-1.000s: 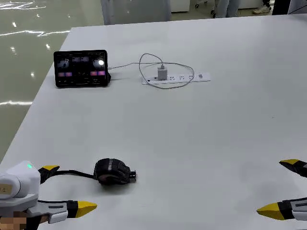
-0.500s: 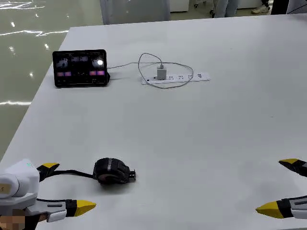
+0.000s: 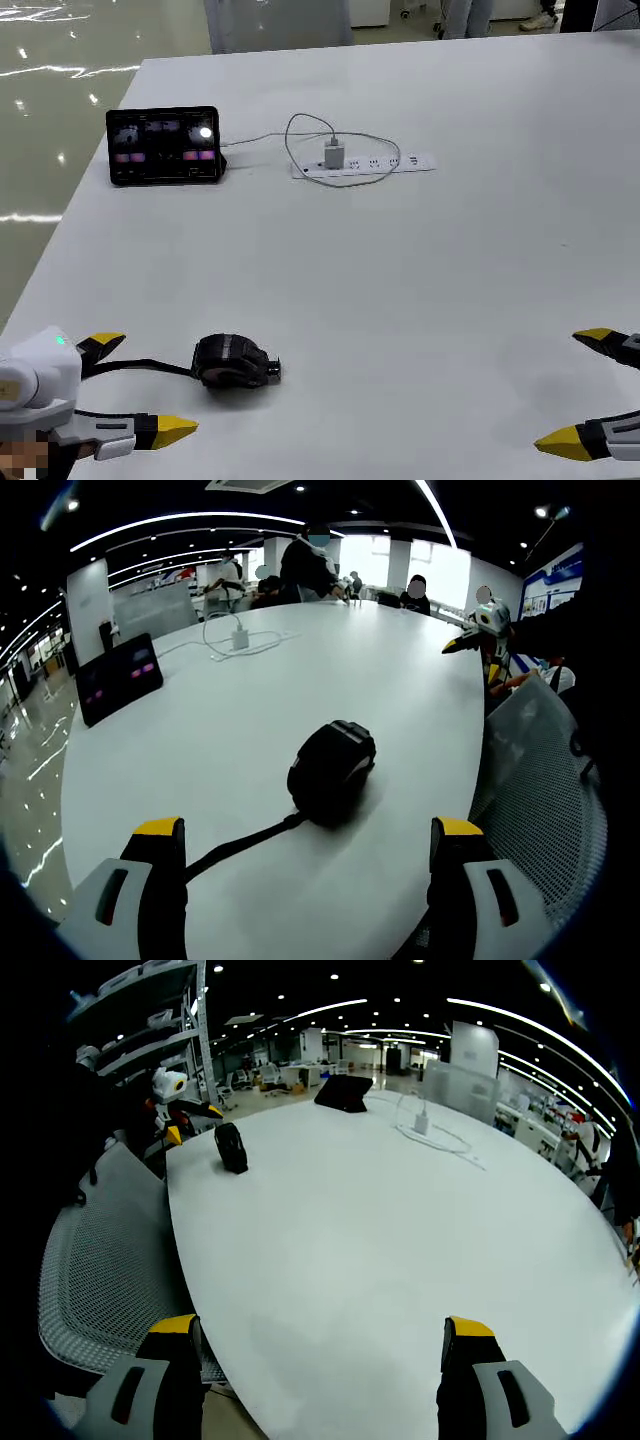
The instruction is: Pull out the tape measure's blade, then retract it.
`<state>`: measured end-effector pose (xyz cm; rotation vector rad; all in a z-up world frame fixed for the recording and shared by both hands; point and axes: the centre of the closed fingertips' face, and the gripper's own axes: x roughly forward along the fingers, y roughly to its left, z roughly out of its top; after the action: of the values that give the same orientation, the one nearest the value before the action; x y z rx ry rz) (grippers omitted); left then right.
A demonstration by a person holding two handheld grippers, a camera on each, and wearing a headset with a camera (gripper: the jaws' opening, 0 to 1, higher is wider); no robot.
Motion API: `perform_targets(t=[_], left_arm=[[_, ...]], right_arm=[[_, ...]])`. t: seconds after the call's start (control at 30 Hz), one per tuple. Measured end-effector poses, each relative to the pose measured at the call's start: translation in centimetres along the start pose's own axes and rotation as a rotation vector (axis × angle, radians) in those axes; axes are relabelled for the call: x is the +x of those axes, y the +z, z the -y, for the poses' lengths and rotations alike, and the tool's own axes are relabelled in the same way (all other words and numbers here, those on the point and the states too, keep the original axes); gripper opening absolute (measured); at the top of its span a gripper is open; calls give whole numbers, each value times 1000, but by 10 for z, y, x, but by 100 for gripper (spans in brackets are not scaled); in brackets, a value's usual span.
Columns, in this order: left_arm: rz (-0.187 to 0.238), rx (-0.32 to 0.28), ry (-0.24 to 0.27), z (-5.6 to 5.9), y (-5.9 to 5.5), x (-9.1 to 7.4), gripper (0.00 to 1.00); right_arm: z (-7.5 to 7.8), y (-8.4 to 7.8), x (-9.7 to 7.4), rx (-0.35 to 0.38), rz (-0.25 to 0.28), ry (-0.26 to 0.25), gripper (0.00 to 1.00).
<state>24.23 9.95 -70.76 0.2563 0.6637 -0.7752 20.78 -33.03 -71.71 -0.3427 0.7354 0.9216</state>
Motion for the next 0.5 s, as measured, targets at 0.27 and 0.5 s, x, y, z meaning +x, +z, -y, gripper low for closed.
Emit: perform_targets(t=[0.27, 0.5], left_arm=[[-25, 42, -45, 7, -2, 7, 99], [-45, 53, -70, 9, 0, 13, 99]], right_arm=[[4, 4, 4, -31, 10, 1, 99], [4, 9, 8, -40, 9, 9, 99]])
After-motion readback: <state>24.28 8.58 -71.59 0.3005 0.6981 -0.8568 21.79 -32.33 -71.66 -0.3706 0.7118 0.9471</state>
